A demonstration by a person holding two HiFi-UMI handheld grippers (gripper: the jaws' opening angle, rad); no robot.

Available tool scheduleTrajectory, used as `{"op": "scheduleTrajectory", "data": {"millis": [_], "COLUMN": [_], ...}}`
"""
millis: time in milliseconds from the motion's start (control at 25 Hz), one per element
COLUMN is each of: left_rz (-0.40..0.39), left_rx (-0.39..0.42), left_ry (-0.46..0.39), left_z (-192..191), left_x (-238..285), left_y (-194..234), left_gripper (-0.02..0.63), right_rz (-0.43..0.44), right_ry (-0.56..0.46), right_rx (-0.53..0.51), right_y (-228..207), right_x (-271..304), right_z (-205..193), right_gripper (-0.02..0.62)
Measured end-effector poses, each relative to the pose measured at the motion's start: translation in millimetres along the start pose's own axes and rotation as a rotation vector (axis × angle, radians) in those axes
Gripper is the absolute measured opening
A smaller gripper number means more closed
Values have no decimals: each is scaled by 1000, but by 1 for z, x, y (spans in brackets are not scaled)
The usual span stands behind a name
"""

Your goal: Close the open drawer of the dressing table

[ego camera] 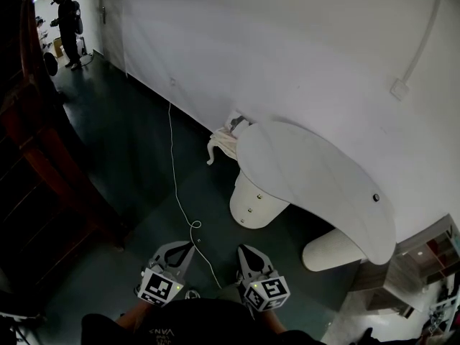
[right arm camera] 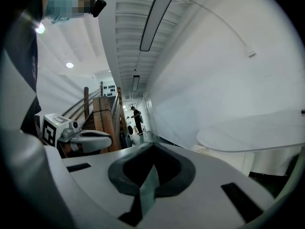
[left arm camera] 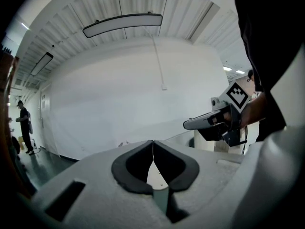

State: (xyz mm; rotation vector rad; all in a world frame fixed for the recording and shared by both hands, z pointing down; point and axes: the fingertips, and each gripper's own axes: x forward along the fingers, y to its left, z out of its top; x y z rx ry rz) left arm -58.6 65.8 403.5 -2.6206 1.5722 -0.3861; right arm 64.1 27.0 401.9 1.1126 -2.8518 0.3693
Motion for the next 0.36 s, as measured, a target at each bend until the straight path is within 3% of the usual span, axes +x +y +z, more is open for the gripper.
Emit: {"op": "scheduleTrajectory", "data": {"millis": [360], "left_rz": [4], "left_rx": [-13], "left_ry": [-7], "left_z": [2], "left_x": [1], "left_y": [0], "left_gripper": [20], "right_rz": [2], "right_ry": [3], "right_rx": [-10], "right_y": [1], "right_x": [-2], "right_z": [2], "right_gripper": [3]}}
